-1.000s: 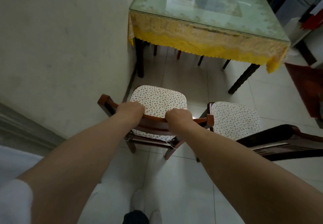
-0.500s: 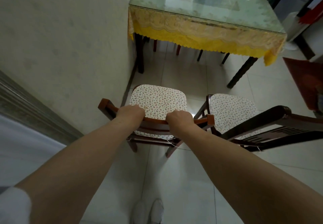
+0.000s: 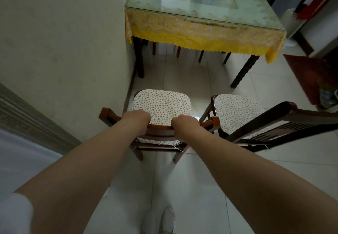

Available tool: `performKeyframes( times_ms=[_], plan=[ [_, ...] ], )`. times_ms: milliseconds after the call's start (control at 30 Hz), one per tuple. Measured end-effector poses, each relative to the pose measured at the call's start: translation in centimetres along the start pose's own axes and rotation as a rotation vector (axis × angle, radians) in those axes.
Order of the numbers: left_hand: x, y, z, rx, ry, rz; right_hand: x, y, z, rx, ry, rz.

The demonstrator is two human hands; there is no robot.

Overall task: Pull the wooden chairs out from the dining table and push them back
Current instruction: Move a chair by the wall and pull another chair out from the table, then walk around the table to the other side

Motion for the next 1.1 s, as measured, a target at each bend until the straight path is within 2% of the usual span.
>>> performKeyframes(
  times_ms=[200,500,833,1100],
  plan=[
    [-0.3,-0.1,0.1,0.090,-0.028,-0.047,0.1,0.6,-0.7,0.033,-0.016,0.012],
    [-3.0,3.1,-0.2,-0.046,-0.092,-0.098,-1.4,3.0,-3.1,-0.027,-0.108,0.018],
    [-9.2,7.9,-1.4,-0.182,-0.133,-0.047,-7.1,5.4,-7.9,-0.168,-0.284,0.014],
    [-19.7,10.5,-1.4,-0.259,-0.270,-0.009,-14.9,6.0,-14.4,-0.218,-0.410,0.018]
  ],
)
Point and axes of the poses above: each hand's wrist, its own z-axis towards the middle knuckle, its own y-axis out of the back of the hand, x = y × z, the point moved 8 cm from there along z, towards the middle knuckle, and after that the axes turned 7 degrees about -x, right-handed, at the moved point
